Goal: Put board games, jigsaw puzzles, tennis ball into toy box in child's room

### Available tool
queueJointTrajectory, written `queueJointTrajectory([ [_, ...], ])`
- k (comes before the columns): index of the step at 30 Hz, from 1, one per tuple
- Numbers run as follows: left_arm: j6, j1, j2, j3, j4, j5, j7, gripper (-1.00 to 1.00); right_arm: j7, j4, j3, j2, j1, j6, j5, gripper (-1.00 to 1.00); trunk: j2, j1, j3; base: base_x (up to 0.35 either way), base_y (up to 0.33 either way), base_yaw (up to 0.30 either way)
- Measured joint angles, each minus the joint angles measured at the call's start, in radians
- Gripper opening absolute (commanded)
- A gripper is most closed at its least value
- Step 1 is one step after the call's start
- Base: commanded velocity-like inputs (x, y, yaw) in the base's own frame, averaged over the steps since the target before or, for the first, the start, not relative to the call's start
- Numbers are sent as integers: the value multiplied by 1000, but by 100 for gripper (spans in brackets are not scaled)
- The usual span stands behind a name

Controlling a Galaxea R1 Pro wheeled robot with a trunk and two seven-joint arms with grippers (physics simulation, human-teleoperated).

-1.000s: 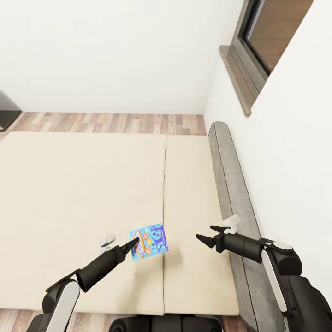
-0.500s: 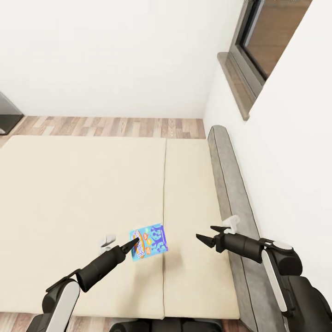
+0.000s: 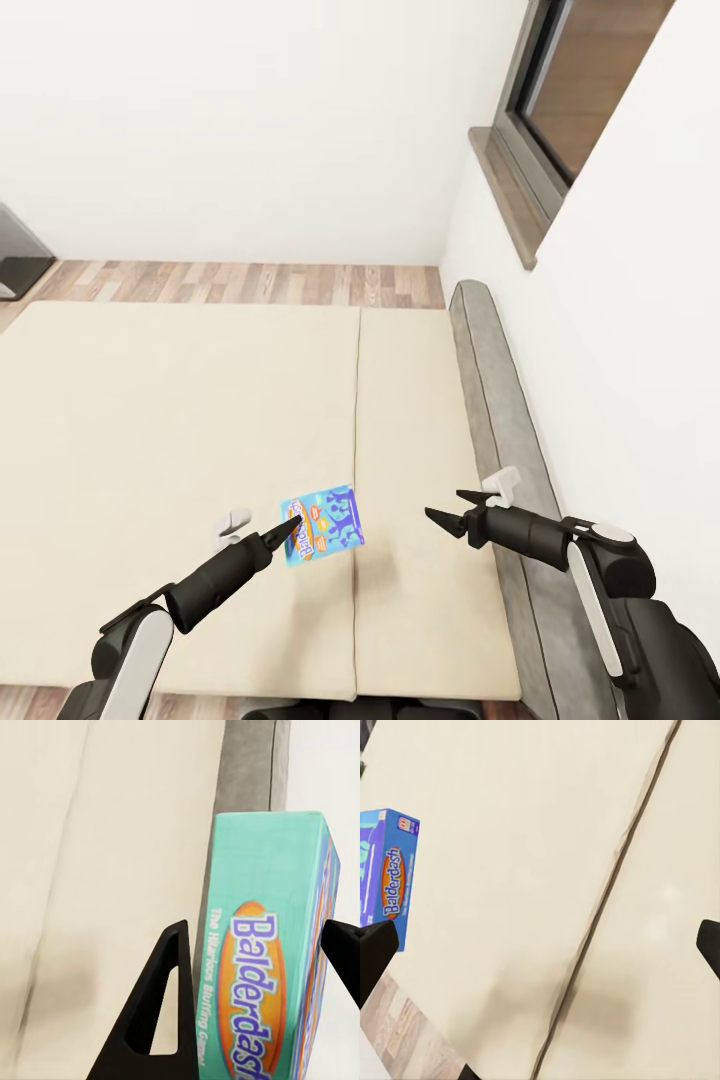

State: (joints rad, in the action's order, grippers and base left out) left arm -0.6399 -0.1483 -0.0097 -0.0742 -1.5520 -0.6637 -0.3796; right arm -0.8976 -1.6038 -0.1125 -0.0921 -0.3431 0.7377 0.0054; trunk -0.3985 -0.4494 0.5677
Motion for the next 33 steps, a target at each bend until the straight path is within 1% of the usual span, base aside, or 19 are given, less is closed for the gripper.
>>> queueJointTrajectory([
  [33,-1,0,0,1,0,1,0,-100,0,0,-1,0,0,-1,0,100,0,0,-54,0,0,0],
])
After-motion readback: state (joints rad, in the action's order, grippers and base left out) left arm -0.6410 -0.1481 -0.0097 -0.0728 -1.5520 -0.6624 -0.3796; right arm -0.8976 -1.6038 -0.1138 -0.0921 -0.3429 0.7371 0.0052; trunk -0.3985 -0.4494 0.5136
